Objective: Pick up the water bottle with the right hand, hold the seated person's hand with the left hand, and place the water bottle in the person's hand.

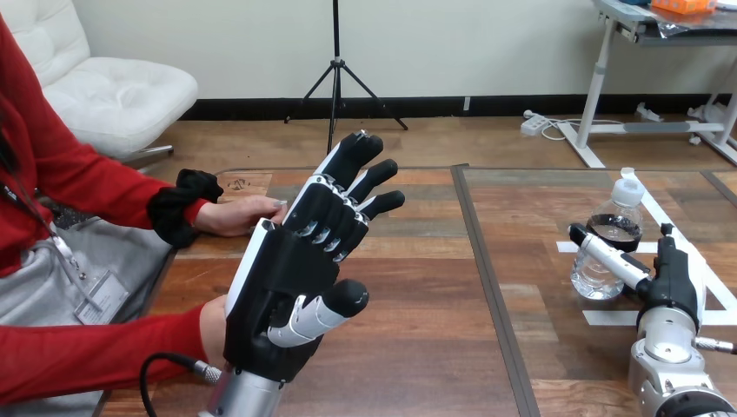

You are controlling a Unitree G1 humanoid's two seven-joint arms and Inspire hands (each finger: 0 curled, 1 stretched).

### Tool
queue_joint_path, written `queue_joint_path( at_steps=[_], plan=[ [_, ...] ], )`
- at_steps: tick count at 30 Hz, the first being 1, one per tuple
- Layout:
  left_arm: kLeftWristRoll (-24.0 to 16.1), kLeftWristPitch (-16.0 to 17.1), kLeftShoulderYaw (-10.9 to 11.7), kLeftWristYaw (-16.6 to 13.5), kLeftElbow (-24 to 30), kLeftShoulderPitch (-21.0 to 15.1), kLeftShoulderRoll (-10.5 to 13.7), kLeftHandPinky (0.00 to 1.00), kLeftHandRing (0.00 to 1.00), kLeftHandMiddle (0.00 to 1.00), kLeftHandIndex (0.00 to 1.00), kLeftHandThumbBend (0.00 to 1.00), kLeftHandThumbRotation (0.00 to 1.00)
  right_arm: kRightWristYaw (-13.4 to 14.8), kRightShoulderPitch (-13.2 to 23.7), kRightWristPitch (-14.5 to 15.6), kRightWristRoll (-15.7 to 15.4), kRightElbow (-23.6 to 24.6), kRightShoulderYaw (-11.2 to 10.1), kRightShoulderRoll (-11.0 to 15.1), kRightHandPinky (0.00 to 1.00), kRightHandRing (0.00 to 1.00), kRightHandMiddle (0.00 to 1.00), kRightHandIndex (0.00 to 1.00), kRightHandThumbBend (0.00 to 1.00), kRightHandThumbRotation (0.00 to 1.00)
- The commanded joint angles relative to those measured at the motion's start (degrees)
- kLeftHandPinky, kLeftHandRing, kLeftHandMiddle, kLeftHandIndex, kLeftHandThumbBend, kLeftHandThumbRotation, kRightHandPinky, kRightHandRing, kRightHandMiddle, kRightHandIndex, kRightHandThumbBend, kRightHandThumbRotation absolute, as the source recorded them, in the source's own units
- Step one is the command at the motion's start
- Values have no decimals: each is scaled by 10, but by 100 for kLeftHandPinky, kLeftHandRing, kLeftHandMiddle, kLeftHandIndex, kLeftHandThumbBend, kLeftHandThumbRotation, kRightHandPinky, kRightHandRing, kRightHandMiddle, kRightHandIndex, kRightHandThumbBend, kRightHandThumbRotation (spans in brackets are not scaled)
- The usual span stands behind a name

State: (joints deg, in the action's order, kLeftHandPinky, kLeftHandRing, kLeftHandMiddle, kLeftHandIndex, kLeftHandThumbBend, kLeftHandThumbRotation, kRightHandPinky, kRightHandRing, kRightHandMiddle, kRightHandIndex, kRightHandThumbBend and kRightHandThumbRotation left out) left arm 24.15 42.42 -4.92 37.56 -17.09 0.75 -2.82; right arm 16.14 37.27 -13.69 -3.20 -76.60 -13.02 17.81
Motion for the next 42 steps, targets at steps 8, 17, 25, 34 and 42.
queue_joint_path(
  at_steps=[8,17,25,34,42],
  plan=[
    [14,13,-11,4,43,-2,-18,81,91,94,92,100,54,-5,55,-5,2,8,-1,2,88,98,99,100,100,32],
    [12,13,-12,-1,58,9,-14,81,90,94,92,100,54,-14,59,-12,10,7,-8,-3,89,96,98,98,100,32],
    [18,8,-9,0,66,19,-9,80,89,93,91,100,56,-20,71,-23,12,9,-9,-12,90,95,96,97,100,29],
    [18,-1,-7,-6,74,32,-4,81,90,93,91,100,58,-52,75,-58,18,11,-12,-18,91,94,95,97,100,31],
    [21,0,-9,-3,80,41,-2,82,90,94,91,100,56,-58,84,-61,24,9,-18,-24,91,93,94,97,100,33]
  ],
)
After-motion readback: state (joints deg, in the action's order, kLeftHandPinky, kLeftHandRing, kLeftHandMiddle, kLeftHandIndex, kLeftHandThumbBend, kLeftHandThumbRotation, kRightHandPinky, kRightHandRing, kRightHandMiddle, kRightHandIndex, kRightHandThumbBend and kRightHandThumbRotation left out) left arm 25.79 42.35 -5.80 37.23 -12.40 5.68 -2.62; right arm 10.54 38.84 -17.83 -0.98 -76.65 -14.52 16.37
